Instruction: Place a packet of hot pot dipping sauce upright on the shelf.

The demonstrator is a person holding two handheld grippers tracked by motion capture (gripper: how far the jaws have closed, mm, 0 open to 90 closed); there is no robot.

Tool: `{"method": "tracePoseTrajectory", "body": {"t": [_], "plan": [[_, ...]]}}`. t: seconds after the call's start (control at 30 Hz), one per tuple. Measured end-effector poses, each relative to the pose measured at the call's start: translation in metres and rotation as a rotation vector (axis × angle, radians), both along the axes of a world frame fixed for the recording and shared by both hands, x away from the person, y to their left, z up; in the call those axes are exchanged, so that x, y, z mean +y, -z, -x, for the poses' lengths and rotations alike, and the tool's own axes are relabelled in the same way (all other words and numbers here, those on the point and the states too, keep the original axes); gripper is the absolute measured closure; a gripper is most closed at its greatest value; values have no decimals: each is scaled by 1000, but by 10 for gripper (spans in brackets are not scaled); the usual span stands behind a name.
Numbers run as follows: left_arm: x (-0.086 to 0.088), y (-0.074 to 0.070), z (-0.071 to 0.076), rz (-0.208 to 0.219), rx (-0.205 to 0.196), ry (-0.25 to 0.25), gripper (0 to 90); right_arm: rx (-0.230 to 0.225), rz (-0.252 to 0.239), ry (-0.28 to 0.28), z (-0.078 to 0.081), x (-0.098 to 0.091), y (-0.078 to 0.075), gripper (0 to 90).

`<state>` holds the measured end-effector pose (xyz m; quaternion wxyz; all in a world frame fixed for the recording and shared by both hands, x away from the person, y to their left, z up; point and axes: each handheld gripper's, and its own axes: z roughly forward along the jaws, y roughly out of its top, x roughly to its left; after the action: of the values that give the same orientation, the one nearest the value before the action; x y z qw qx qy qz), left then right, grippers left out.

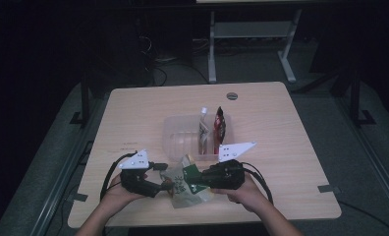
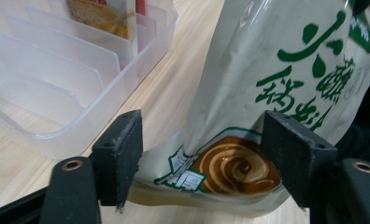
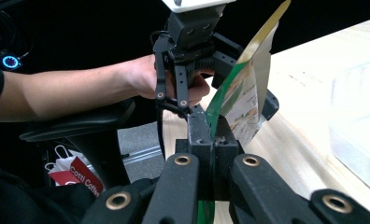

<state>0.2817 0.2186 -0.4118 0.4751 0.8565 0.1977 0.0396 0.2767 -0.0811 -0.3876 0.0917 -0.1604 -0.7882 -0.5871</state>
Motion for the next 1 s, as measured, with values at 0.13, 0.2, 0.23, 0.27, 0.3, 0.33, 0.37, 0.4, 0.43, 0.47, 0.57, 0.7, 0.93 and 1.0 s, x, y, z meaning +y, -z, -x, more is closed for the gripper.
{"method": "tracePoseTrajectory", "body": {"t": [0.13, 0.2, 0.23, 0.27, 0.3, 0.33, 0.37, 0.4, 0.43, 0.47, 0.57, 0.7, 0.93, 1.0], "plan": [[9, -4, 1, 22, -4, -16, 229, -16, 2, 20, 0, -3, -1, 899], [15, -6, 2, 29, -6, -35, 209, -18, -2, 25, 0, -5, -2, 899], [18, -7, 2, 34, -9, -48, 197, -19, -8, 29, 0, -6, -3, 899], [21, -7, 2, 37, -6, -61, 189, -18, -13, 34, 0, -7, -4, 899], [24, -7, 2, 34, -8, -63, 186, -20, -20, 39, -1, -8, -5, 899], [26, -6, 2, 32, -2, -70, 184, -18, -24, 44, -1, -9, -6, 899], [28, -5, 2, 25, 1, -78, 184, -18, -29, 50, -1, -10, -7, 899], [30, -4, 2, 17, 3, -79, 183, -19, -32, 57, -1, -11, -8, 899], [32, -3, 2, 14, 6, -83, 181, -24, -34, 66, -1, -12, -9, 899], [33, -2, 2, 12, 7, -83, 181, -28, -36, 74, -2, -13, -10, 899], [35, -1, 3, 1, 13, -87, 181, -25, -54, 93, -5, -15, -13, 899], [35, 2, 3, -3, 21, -88, 181, -42, -76, 124, -11, -16, -20, 899], [30, 7, 4, -42, 19, -61, 179, -79, -102, 169, -23, -13, -37, 899], [29, 8, 4, -50, 21, -53, 179, -90, -114, 178, -28, -11, -43, 899]]}}
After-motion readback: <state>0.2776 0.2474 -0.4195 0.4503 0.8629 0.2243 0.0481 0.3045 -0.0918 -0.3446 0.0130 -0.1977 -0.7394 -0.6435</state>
